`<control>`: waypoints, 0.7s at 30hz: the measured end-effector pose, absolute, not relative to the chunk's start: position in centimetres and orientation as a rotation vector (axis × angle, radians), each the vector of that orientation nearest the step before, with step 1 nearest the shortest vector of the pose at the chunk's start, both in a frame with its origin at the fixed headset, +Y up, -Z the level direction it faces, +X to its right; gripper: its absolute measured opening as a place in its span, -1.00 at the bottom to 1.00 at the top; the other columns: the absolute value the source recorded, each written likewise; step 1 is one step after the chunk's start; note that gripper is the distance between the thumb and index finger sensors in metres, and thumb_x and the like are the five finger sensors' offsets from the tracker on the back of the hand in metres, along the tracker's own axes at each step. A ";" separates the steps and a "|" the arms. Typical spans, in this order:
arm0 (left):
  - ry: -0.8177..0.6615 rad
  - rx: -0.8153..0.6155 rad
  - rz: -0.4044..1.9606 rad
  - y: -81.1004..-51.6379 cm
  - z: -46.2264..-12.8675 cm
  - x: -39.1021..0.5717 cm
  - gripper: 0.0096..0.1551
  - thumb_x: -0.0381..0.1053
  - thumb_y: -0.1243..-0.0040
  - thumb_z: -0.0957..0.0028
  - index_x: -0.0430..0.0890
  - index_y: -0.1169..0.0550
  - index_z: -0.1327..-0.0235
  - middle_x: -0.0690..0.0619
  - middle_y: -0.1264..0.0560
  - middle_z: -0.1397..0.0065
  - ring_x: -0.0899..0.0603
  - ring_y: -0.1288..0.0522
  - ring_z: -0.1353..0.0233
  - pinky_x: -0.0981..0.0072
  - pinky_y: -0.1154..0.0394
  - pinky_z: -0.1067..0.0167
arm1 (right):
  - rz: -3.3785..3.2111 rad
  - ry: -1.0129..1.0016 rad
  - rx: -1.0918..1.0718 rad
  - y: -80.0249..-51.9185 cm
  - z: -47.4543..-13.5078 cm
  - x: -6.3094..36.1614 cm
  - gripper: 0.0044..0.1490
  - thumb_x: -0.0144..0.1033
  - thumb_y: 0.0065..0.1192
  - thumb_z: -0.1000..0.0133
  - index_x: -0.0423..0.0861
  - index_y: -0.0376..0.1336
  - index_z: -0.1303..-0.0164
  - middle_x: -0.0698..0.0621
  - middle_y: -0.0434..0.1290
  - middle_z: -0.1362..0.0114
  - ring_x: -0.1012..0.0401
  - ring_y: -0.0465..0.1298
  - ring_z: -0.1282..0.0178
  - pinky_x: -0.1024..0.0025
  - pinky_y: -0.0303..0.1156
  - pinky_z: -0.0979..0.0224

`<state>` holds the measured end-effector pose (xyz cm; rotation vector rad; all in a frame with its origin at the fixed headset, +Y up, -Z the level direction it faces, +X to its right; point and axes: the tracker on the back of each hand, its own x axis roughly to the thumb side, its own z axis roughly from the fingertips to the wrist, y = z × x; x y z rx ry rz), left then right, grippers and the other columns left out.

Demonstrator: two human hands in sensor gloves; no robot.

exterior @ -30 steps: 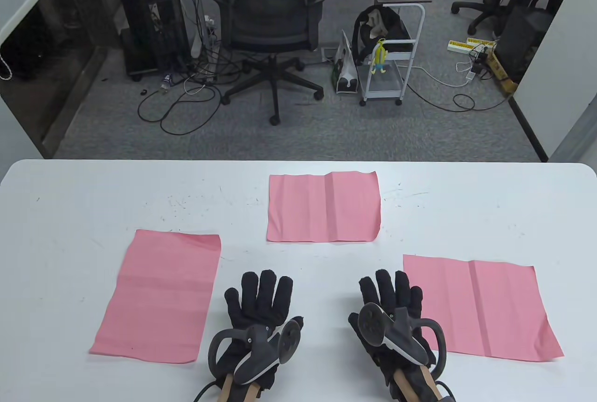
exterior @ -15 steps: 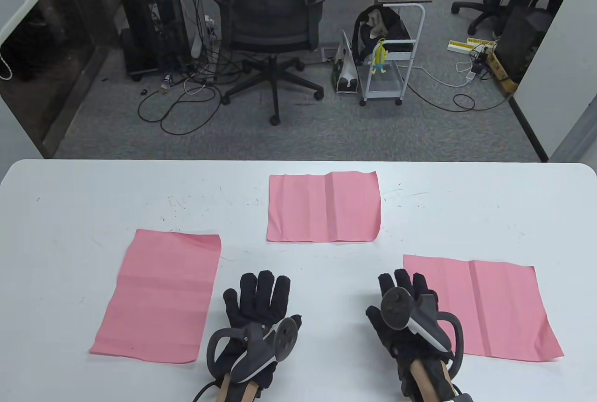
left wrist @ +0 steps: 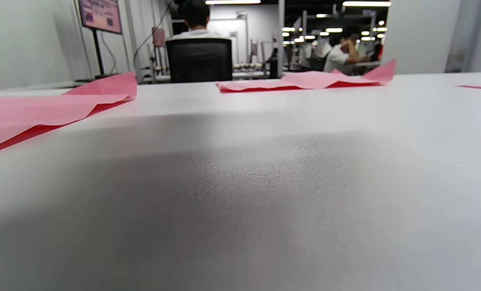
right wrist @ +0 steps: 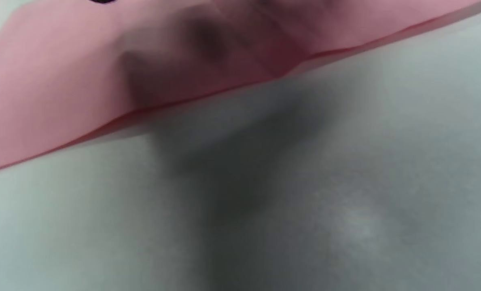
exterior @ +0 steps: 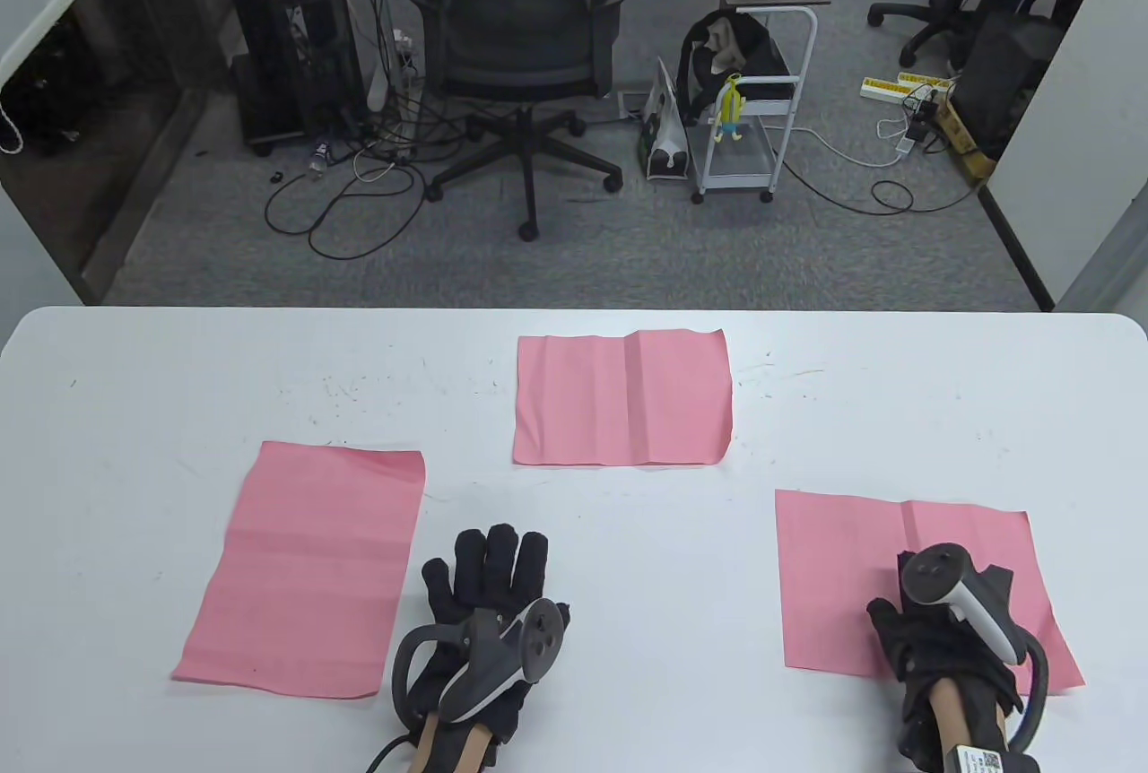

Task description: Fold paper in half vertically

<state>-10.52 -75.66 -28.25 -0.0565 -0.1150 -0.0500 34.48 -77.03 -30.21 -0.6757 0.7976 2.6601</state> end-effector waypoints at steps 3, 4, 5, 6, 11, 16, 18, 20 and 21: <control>-0.116 -0.055 -0.053 -75.7 -28.3 -10.5 -0.02 0.45 0.30 -0.17 0.10 0.16 -0.78 -0.11 0.13 -0.88 -0.43 0.13 -0.81 -0.54 0.08 -0.57 | 2.627 0.832 -0.668 -77.9 -30.0 35.0 -0.06 0.19 0.00 -0.04 0.28 -0.28 -0.54 0.04 -0.39 -0.72 -0.16 -0.36 -0.71 -0.27 -0.29 -0.64; -0.116 -0.056 -0.055 -75.7 -28.2 -10.5 -0.02 0.45 0.30 -0.17 0.10 0.16 -0.79 -0.11 0.13 -0.88 -0.42 0.13 -0.81 -0.54 0.08 -0.57 | 2.627 0.841 -0.667 -78.0 -30.0 34.9 -0.06 0.19 0.00 -0.04 0.28 -0.28 -0.54 0.04 -0.39 -0.72 -0.16 -0.36 -0.71 -0.27 -0.29 -0.64; -0.116 -0.058 -0.056 -75.7 -28.2 -10.5 -0.02 0.45 0.30 -0.17 0.10 0.15 -0.79 -0.11 0.13 -0.88 -0.42 0.13 -0.81 -0.54 0.08 -0.57 | 2.630 0.856 -0.666 -78.3 -30.0 34.9 -0.06 0.19 0.00 -0.04 0.28 -0.28 -0.54 0.04 -0.39 -0.72 -0.15 -0.36 -0.71 -0.27 -0.29 -0.64; -0.115 -0.059 -0.057 -75.6 -28.2 -10.5 -0.02 0.45 0.30 -0.16 0.10 0.15 -0.79 -0.11 0.12 -0.88 -0.42 0.13 -0.81 -0.54 0.08 -0.57 | 2.631 0.867 -0.666 -78.4 -30.0 34.9 -0.07 0.19 0.00 -0.04 0.29 -0.28 -0.54 0.04 -0.40 -0.71 -0.16 -0.36 -0.71 -0.28 -0.29 -0.64; -0.112 -0.061 -0.053 -75.6 -28.2 -10.5 -0.03 0.45 0.30 -0.17 0.10 0.15 -0.79 -0.11 0.12 -0.88 -0.42 0.13 -0.81 -0.54 0.08 -0.57 | 2.642 0.885 -0.663 -78.9 -30.0 34.5 -0.07 0.19 -0.02 -0.04 0.30 -0.31 -0.53 0.02 -0.41 -0.71 -0.16 -0.38 -0.70 -0.30 -0.28 -0.62; -0.114 -0.066 -0.056 -75.6 -28.2 -10.5 -0.02 0.45 0.30 -0.17 0.10 0.15 -0.79 -0.11 0.12 -0.88 -0.42 0.13 -0.81 -0.54 0.08 -0.57 | 2.666 0.897 -0.610 -79.0 -30.2 33.0 -0.06 0.19 -0.03 -0.04 0.28 -0.32 -0.52 0.00 -0.42 -0.70 -0.18 -0.38 -0.68 -0.32 -0.27 -0.60; -0.115 -0.069 -0.057 -75.6 -28.2 -10.5 -0.03 0.45 0.31 -0.17 0.10 0.14 -0.79 -0.11 0.12 -0.88 -0.42 0.13 -0.81 -0.54 0.08 -0.57 | 2.678 0.912 -0.578 -79.0 -30.3 32.0 -0.06 0.20 -0.04 -0.04 0.28 -0.33 -0.52 0.00 -0.42 -0.70 -0.19 -0.38 -0.68 -0.32 -0.27 -0.59; -0.116 -0.072 -0.054 -75.6 -28.2 -10.5 -0.03 0.45 0.30 -0.17 0.10 0.14 -0.79 -0.11 0.12 -0.88 -0.42 0.13 -0.81 -0.54 0.08 -0.57 | 2.697 0.930 -0.542 -79.0 -30.4 30.7 -0.05 0.20 -0.04 -0.04 0.27 -0.34 -0.52 -0.01 -0.42 -0.69 -0.19 -0.38 -0.67 -0.33 -0.26 -0.59; -0.116 -0.073 -0.051 -75.6 -28.2 -10.5 -0.03 0.45 0.30 -0.17 0.10 0.15 -0.79 -0.11 0.12 -0.88 -0.42 0.13 -0.81 -0.55 0.08 -0.57 | 2.709 0.936 -0.523 -79.0 -30.5 29.9 -0.05 0.21 -0.05 -0.04 0.27 -0.34 -0.52 -0.02 -0.42 -0.69 -0.20 -0.38 -0.67 -0.33 -0.26 -0.58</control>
